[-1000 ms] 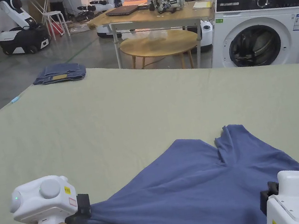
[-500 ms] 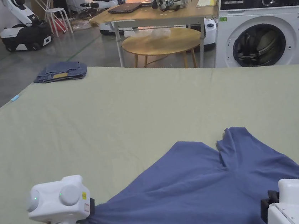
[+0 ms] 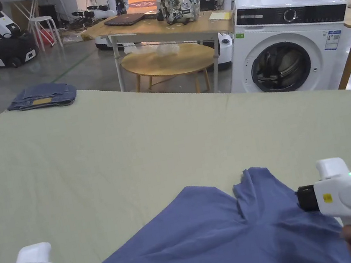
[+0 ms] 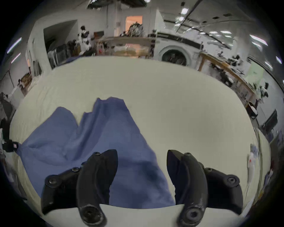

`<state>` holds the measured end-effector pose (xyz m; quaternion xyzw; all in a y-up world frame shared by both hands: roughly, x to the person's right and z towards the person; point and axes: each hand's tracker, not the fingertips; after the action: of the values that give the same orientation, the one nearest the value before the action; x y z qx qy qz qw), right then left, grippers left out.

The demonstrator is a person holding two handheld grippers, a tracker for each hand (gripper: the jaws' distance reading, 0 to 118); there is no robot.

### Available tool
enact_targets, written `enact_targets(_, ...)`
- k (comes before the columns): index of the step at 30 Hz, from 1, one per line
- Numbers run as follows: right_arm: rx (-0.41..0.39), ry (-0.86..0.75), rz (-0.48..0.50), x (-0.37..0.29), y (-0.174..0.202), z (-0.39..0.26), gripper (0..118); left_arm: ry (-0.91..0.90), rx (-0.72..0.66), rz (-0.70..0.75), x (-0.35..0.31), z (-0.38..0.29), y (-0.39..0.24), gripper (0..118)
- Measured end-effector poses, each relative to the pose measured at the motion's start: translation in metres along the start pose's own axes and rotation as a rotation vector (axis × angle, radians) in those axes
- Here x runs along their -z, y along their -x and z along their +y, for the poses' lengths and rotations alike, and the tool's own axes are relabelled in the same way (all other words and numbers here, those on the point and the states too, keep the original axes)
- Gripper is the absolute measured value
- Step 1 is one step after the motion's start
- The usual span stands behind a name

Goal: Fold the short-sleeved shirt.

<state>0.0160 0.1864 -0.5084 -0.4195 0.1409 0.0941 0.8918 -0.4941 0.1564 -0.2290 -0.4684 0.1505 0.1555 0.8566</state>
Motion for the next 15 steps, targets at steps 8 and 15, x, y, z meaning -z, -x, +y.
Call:
enact_targets(8, -0.073, 0.259, 0.072, 0.08, -0.019, 0.02, 67, 0.0, -0.016, -0.001, 0.01, 0.0, 0.009, 0)
enact_targets(15, -0.063, 0.256, 0.045, 0.074, -0.001, 0.011, 1, -0.001, -0.019, 0.006, 0.013, -0.002, 0.007, 0)
